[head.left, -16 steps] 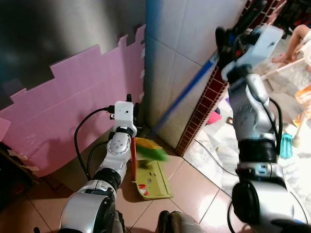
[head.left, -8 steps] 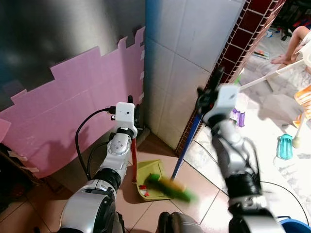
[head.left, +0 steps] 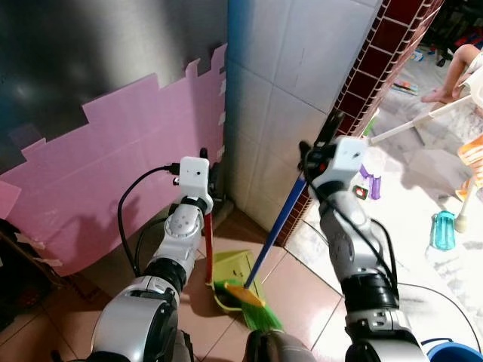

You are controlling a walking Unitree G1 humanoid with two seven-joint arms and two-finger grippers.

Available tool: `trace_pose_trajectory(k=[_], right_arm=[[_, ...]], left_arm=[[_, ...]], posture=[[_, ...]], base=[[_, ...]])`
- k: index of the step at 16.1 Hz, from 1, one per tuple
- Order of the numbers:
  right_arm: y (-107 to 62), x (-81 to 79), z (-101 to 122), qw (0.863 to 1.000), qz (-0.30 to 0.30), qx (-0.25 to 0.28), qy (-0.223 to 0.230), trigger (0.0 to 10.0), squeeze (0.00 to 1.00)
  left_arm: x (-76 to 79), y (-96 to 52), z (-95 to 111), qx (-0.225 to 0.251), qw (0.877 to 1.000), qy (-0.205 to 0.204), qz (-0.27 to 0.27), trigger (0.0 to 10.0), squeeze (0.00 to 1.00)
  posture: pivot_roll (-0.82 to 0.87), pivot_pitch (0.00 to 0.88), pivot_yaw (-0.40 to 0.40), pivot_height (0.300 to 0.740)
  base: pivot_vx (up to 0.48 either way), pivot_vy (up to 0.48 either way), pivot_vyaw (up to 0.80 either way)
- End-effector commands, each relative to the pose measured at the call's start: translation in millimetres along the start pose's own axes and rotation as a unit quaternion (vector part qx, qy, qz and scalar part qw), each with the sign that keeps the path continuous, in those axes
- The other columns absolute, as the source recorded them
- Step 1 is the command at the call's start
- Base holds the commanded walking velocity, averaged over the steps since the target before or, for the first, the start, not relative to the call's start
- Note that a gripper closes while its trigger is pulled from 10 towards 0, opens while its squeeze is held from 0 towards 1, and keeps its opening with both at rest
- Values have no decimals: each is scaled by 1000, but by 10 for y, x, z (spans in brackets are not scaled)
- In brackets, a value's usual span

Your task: Sweep floor

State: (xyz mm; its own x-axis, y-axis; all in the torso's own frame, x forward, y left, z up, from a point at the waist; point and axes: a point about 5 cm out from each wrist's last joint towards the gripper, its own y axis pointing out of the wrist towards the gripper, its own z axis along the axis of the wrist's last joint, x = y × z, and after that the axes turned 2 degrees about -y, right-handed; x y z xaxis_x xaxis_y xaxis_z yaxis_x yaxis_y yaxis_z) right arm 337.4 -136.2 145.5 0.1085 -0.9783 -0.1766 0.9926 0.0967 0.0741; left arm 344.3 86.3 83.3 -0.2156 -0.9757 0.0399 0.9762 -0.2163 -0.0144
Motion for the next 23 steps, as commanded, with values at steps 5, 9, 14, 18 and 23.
trace_pose_trajectory(k=[5,9,14,18,23], right_arm=[[90,61,549,994,-19,110,1,10000,0],[133,129,635,992,-28,119,3,10000,0],[134,304,845,976,-57,178,-111,10000,0],[22,274,558,982,-65,136,-110,10000,0],[-118,380,115,978,-154,84,-110,10000,0]], left_arm=[[57,-83,49,30,999,-11,-36,10000,0],[60,-110,62,33,999,-17,-40,10000,0],[72,-180,50,27,998,-16,-54,10000,0],[75,-259,74,24,997,-38,-66,10000,0],[-19,-445,175,53,997,-8,-55,10000,0]], posture=[[-126,34,-43,740],[-118,37,-45,740],[-119,34,-44,740],[-109,32,-41,740],[-77,41,-1,740]], base=[[0,0,0],[0,0,0],[0,0,0],[0,0,0],[0,0,0]])
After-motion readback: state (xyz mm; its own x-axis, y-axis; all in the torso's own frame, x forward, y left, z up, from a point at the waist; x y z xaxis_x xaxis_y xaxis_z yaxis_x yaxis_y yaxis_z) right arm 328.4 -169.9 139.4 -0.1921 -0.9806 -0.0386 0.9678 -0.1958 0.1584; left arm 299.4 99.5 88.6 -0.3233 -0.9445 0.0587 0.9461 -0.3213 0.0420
